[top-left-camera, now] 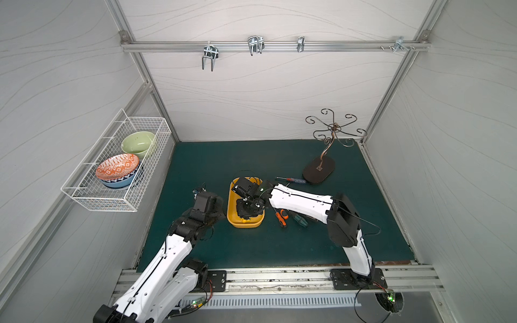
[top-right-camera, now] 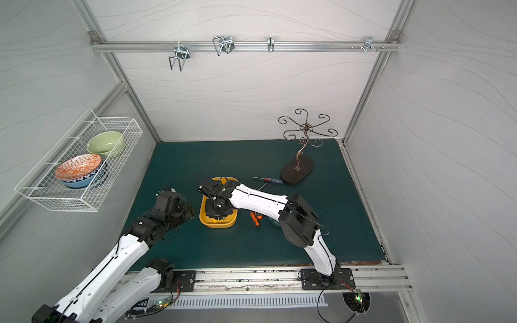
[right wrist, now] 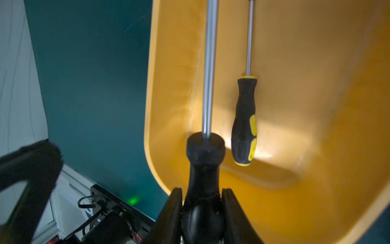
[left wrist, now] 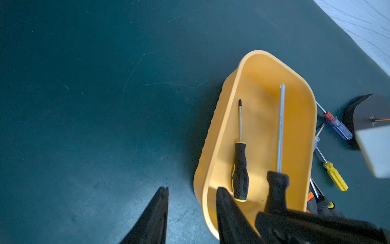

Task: Put the screwdriver on the desktop into the storage box
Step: Place the screwdriver in the storage box.

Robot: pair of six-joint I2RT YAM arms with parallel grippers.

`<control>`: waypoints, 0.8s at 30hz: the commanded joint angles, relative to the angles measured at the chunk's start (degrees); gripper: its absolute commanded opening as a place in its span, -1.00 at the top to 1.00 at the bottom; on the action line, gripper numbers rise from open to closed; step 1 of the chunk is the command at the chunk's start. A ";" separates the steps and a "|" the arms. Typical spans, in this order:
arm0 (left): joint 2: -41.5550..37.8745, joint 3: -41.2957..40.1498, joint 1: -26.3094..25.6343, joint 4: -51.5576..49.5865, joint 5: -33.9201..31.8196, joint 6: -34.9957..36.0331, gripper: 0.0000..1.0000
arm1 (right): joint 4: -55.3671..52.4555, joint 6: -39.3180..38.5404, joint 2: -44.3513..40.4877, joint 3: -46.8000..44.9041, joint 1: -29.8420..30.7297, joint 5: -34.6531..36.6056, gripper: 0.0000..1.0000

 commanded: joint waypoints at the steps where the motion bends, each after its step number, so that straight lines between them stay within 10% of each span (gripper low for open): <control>1: -0.98 0.26 0.29 -0.65 0.47 -0.30 0.18 | 1.91 1.70 2.55 2.93 -1.22 -0.69 0.62; 10: -1.91 0.52 0.36 -0.06 3.84 2.14 0.09 | 3.32 1.82 9.11 7.20 -1.67 -2.48 0.41; 16: -2.50 0.59 0.37 1.02 5.69 2.87 -0.05 | 3.94 2.10 9.09 6.60 -1.80 -4.22 -0.18; 24: 1.16 4.12 0.37 3.78 13.37 2.03 -0.07 | 4.59 -1.04 -5.23 -2.21 -2.65 1.77 -0.24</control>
